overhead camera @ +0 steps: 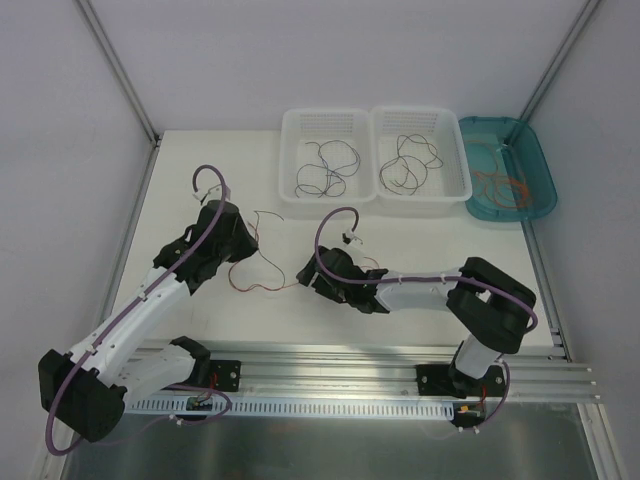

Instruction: Untangle the cables

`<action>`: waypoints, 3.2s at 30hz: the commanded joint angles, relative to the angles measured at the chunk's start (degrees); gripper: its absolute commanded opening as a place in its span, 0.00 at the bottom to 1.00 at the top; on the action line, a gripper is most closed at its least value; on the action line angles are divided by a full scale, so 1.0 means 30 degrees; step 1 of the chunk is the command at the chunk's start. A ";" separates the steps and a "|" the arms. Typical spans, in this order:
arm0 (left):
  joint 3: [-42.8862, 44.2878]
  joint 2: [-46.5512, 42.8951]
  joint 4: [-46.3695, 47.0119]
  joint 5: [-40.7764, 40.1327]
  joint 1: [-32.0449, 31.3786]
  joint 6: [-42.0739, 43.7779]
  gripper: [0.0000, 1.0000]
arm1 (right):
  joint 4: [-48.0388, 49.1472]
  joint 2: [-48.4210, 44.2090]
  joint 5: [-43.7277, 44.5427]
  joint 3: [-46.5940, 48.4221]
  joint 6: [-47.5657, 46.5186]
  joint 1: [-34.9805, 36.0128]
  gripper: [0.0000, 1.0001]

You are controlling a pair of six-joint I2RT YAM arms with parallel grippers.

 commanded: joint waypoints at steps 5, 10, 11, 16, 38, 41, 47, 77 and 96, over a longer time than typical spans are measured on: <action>-0.0182 -0.0810 0.0376 0.0351 -0.0045 -0.0243 0.00 | 0.2365 0.1146 -0.0154 0.0907 0.0986 -0.0364 0.56; -0.0445 -0.1132 0.0376 -0.0262 -0.0045 -0.0155 0.00 | 0.2047 -0.1076 0.0050 -0.0672 -0.0007 -0.1096 0.07; -0.0503 -0.1220 0.0405 -0.0496 -0.0045 -0.0155 0.00 | 0.1232 -0.1574 0.0283 -0.0821 -0.0359 -0.1184 0.01; -0.1059 -0.1309 0.0405 -0.1522 0.0043 -0.0272 0.00 | -0.3127 -0.6836 0.2858 -0.1087 -0.3490 -0.1420 0.01; -0.6506 -0.0018 0.3334 -0.2344 0.1799 -0.4109 0.00 | -1.3362 -1.6694 0.8835 0.5117 -1.5444 -0.2356 0.01; -0.7035 -0.0429 0.3803 -0.2490 0.2122 -0.4374 0.00 | -1.4273 -1.7661 0.9833 0.6321 -1.6675 -0.2591 0.01; -0.6629 -0.0518 0.3950 -0.1586 0.2387 -0.3731 0.07 | -1.4830 -1.7870 0.8348 0.6970 -1.7150 -0.2709 0.01; 0.2247 0.8940 0.8108 0.6414 -0.5668 -0.5631 0.90 | -1.3541 -1.5757 0.0989 0.7087 -1.7062 -0.2679 0.01; 0.5884 1.6270 0.9136 0.6945 -0.8218 -0.5780 0.30 | -1.4096 -1.6607 0.0898 0.6882 -1.6856 -0.2679 0.01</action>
